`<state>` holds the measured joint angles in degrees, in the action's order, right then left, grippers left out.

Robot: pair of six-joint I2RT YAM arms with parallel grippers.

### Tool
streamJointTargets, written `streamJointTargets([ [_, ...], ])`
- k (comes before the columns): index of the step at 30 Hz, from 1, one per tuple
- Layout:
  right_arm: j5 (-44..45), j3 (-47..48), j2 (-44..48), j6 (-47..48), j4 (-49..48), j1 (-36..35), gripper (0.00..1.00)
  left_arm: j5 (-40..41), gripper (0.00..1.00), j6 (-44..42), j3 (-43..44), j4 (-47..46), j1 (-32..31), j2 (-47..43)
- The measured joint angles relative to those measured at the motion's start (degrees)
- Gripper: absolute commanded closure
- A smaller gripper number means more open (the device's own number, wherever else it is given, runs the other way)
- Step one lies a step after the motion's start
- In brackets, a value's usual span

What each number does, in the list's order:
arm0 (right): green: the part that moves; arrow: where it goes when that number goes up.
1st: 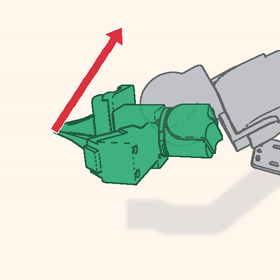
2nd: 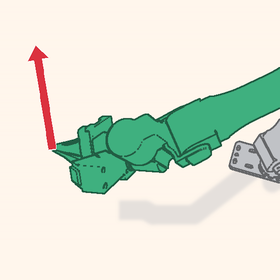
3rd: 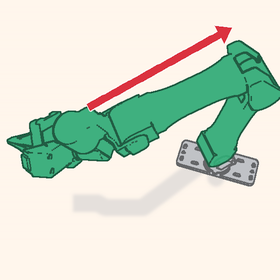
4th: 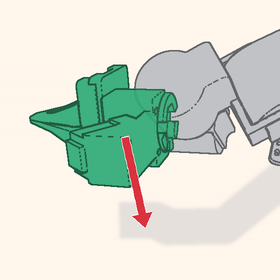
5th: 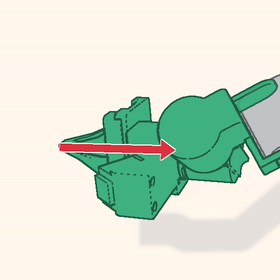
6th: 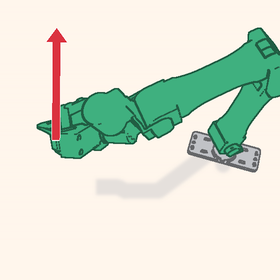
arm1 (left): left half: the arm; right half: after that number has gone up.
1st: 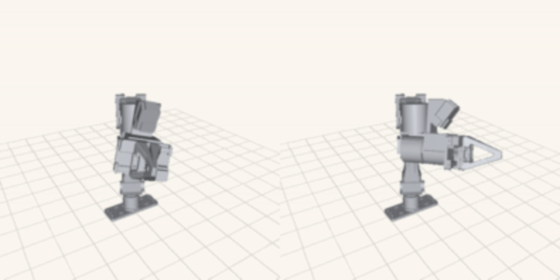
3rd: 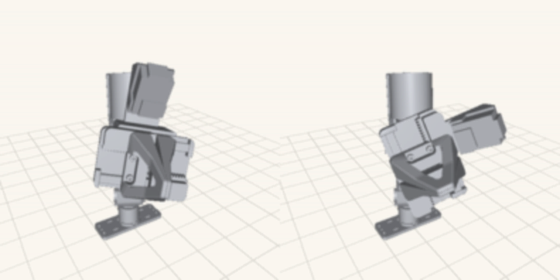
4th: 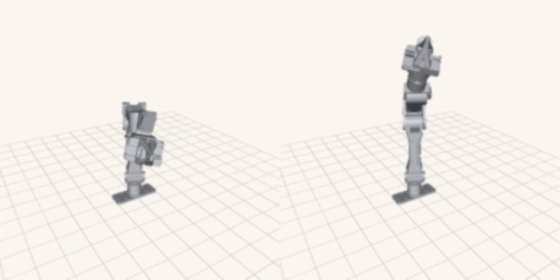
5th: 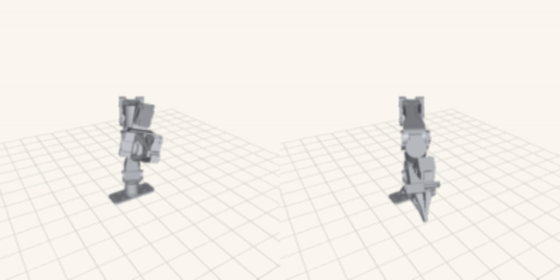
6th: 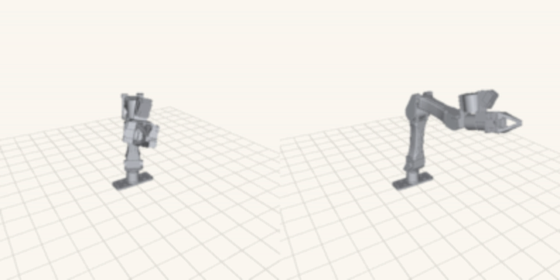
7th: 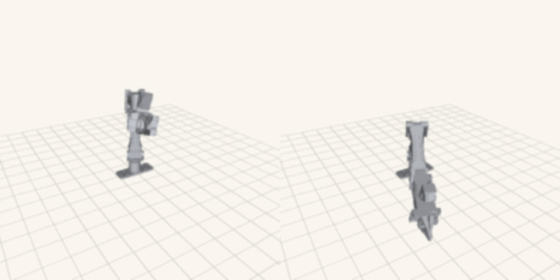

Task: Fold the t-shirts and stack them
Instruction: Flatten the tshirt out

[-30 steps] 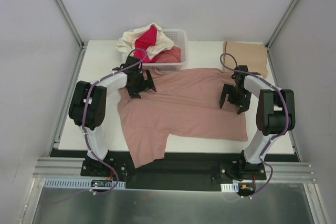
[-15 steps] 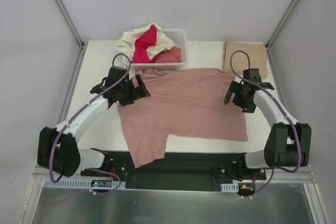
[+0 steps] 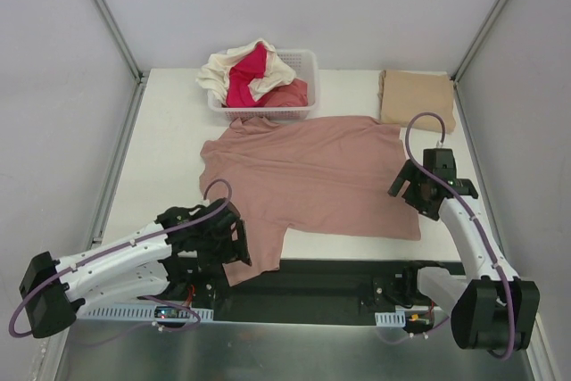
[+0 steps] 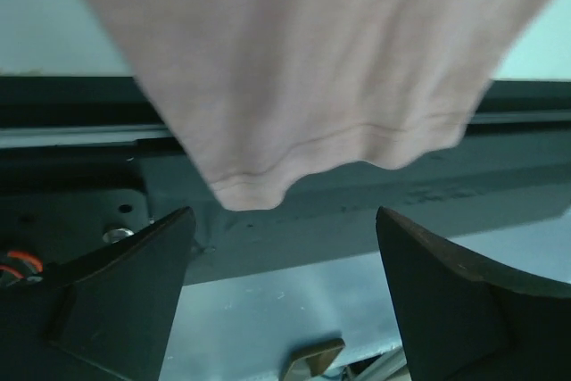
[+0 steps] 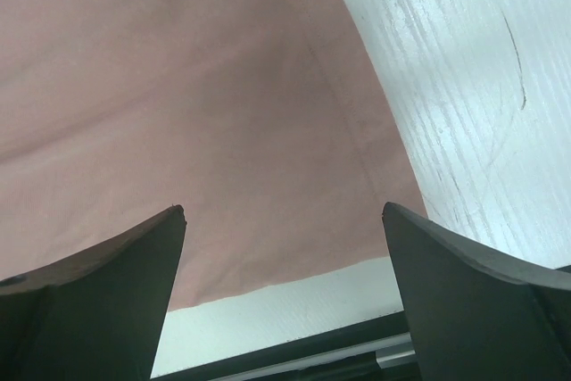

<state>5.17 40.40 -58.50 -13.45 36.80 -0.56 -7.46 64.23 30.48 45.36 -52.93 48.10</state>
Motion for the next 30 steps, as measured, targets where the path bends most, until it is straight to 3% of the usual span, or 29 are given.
streamJointTargets([
  [8, -0.44, -2.49, 0.13, -0.11, 0.35, 2.01, 0.03, 1.05, 0.34, 8.5, -0.76, 4.5, -4.9, 6.1],
  [14, -1.81, -3.74, 1.66, -0.04, 0.92, 5.6, 0.03, 1.95, 0.46, 10.23, -1.44, -0.33, -4.9, 11.19],
  [17, -2.21, -3.78, 3.39, 0.09, 1.49, 7.65, 0.03, 1.97, 0.59, 10.25, -2.4, -2.71, -4.9, 14.03],
  [20, -2.62, -3.78, 4.44, 0.39, 2.12, 8.9, 0.03, 1.92, 0.8, 9.86, -2.05, -2.64, -4.87, 15.34],
  [22, -2.93, -3.78, 4.72, 0.46, 2.8, 9.55, 0.03, 1.18, 1.0, 9.46, -1.79, -3.72, -4.9, 16.61],
  [30, -7.82, -5.05, 6.25, 0.61, 6.38, 15.3, 0.03, 0.11, 1.0, 8.44, -2.78, -6.29, -5.25, 14.56],
])
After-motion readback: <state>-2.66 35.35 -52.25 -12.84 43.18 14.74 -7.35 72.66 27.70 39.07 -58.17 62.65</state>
